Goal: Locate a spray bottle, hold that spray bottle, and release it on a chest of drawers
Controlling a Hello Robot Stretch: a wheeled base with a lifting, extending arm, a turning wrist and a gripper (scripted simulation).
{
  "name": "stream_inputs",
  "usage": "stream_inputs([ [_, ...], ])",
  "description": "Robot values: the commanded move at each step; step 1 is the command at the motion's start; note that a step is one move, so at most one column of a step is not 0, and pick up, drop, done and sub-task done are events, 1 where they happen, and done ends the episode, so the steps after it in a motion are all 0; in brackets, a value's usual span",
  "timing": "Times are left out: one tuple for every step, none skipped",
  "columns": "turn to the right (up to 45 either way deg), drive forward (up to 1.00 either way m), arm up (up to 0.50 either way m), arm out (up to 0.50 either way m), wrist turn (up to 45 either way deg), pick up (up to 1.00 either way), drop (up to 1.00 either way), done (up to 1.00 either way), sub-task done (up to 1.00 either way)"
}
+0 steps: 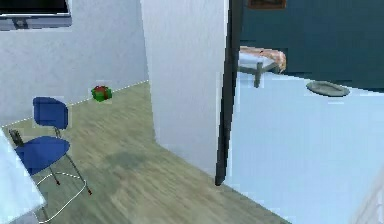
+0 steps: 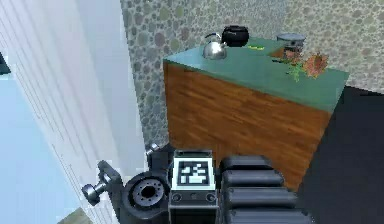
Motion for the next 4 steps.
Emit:
stream_inputs([
  [12.0,0.0,0.0,0.0,0.0,0.0,0.0,0.0,0.0],
  [0.0,0.85,0.0,0.0,0.0,0.0,0.0,0.0,0.0],
  [45.0,0.0,0.0,0.0,0.0,0.0,0.0,0.0,0.0],
  [3.0,0.0,0.0,0.0,0.0,0.0,0.0,0.0,0.0],
])
